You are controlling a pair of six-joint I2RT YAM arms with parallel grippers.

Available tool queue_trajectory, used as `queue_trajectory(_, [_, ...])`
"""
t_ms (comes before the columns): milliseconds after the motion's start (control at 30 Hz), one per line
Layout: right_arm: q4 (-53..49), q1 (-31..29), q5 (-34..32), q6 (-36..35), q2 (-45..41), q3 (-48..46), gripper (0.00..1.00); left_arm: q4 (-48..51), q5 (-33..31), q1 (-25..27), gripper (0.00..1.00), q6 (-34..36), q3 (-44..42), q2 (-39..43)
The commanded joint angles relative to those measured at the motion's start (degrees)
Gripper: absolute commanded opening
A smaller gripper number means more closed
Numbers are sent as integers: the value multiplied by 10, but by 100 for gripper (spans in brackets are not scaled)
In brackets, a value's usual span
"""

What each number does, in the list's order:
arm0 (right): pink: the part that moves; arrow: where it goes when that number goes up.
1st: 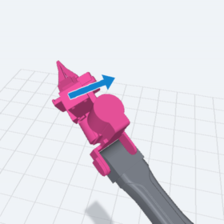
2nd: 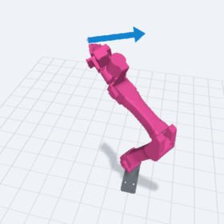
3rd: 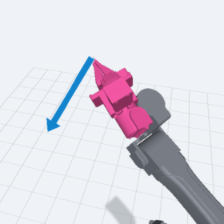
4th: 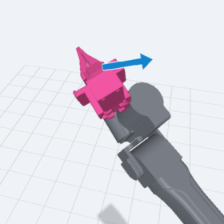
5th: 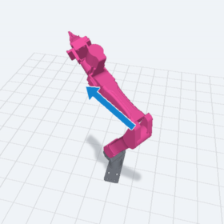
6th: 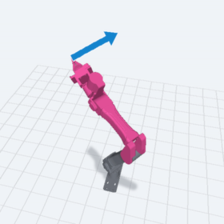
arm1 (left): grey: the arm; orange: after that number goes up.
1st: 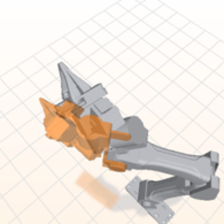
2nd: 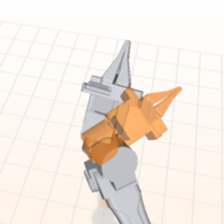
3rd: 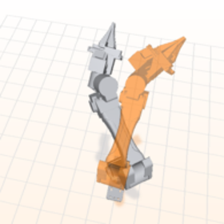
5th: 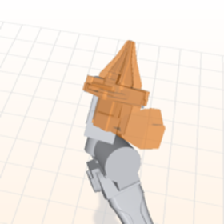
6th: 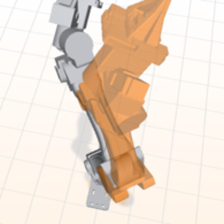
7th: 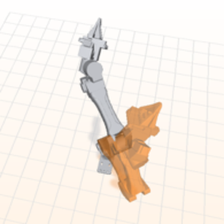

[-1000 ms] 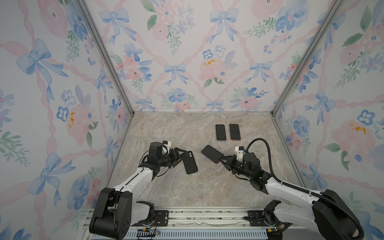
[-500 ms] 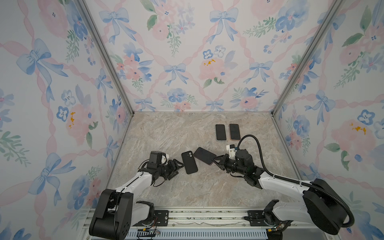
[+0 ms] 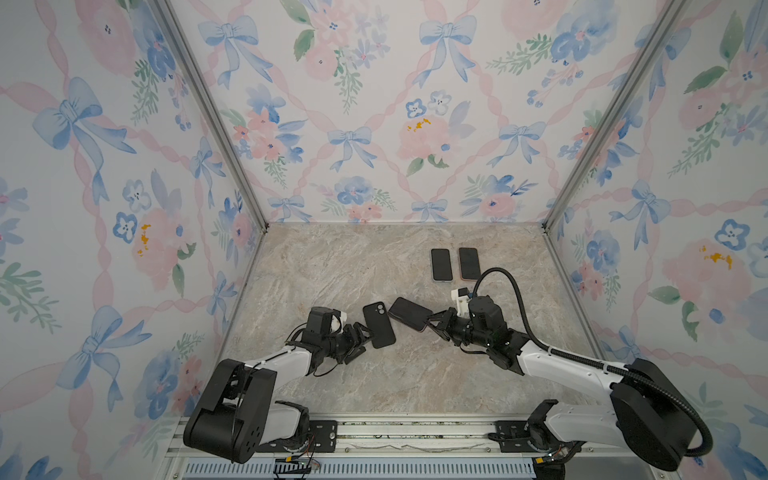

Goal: Put the phone into the phone case

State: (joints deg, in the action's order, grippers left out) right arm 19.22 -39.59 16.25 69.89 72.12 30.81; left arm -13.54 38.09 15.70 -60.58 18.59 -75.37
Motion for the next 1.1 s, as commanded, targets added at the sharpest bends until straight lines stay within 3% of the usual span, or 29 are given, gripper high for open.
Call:
queue_trajectory(0, [-15, -6, -14, -22, -31, 21, 0, -12, -19, 26, 74, -21, -8, -21])
queue_trajectory(500, [-74, 32, 13, -42, -63, 13, 0, -62, -47, 103, 73, -47, 29, -93])
queue_trajectory(933, [-85, 71, 52, -62, -85, 3, 0, -80, -36, 120, 71, -25, 118, -207])
queue_trajectory(1067, [-102, 83, 76, -72, -83, 14, 0, -79, -31, 114, 69, -19, 116, -185])
